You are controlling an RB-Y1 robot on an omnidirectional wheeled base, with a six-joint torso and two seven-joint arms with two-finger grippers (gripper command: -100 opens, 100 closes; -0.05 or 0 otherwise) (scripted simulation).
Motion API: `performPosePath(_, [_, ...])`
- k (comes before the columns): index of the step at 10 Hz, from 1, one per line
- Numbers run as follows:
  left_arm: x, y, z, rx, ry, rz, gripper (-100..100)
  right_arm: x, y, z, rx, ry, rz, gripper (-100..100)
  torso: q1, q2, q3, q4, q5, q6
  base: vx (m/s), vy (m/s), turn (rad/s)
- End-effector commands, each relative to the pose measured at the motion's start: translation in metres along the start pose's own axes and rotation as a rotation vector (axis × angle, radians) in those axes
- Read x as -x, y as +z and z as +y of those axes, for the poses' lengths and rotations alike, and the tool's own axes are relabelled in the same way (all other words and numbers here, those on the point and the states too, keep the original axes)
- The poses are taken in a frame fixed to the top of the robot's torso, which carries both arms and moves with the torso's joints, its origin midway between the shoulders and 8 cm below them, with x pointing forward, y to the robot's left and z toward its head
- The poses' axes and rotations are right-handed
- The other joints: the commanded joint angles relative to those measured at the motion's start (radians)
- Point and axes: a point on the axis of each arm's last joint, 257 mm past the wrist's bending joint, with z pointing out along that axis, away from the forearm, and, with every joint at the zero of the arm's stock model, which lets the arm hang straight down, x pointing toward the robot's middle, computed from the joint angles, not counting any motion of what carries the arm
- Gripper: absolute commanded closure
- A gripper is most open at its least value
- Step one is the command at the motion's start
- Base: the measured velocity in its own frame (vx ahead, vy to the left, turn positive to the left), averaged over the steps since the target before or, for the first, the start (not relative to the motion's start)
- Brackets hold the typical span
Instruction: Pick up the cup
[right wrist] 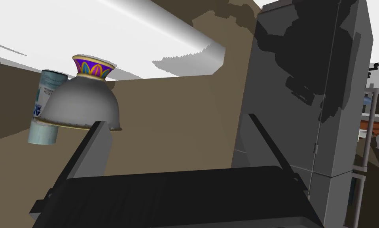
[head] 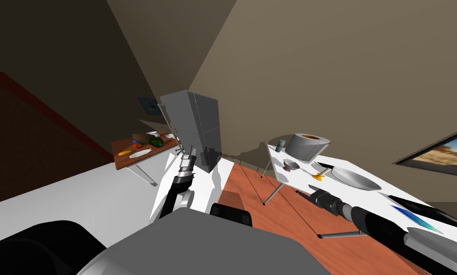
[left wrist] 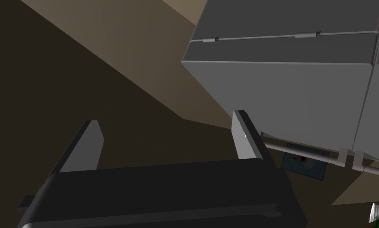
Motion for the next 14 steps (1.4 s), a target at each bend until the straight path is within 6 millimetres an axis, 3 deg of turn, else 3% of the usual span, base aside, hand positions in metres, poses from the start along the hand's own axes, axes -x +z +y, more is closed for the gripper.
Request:
performPosePath(1, [0.0,0.0,0.0,0.0,0.0,0.0,0,-0.015,-0.014,-0.017,-0.005,-0.07,0.065,-100,0.0,0.0,0.0,0.0,0.0,0.0,0.06,0.071,0.1])
performPosePath(4, [0.0,0.0,0.0,0.0,0.0,0.0,0,-0.025,-0.027,-0.033,-0.008,-0.131,0.123,-100,0.0,-0.001,0.0,0.0,0.0,0.0,0.066,0.046,0.07])
performPosePath(6, [0.0,0.0,0.0,0.0,0.0,0.0,0,-0.045,-0.05,-0.054,-0.005,-0.215,0.221,-100,0.0,-0.001,-0.001,0.0,0.0,0.0,0.101,0.069,0.118])
performPosePath(7, [0.0,0.0,0.0,0.0,0.0,0.0,0,-0.042,-0.052,-0.059,-0.007,-0.23,0.227,-100,0.002,-0.003,-0.002,-0.001,0.0,-0.001,0.088,0.053,0.052])
performPosePath(11, [0.0,0.0,0.0,0.0,0.0,0.0,0,-0.068,-0.101,-0.096,0.016,-0.372,0.408,-100,0.001,-0.005,-0.003,-0.001,0.0,0.0,0.123,0.05,0.11])
performPosePath(14, [0.0,0.0,0.0,0.0,0.0,0.0,0,-0.086,-0.13,-0.108,0.05,-0.43,0.509,-100,0.0,-0.006,-0.003,-0.001,0.0,0.0,0.15,0.038,0.097])
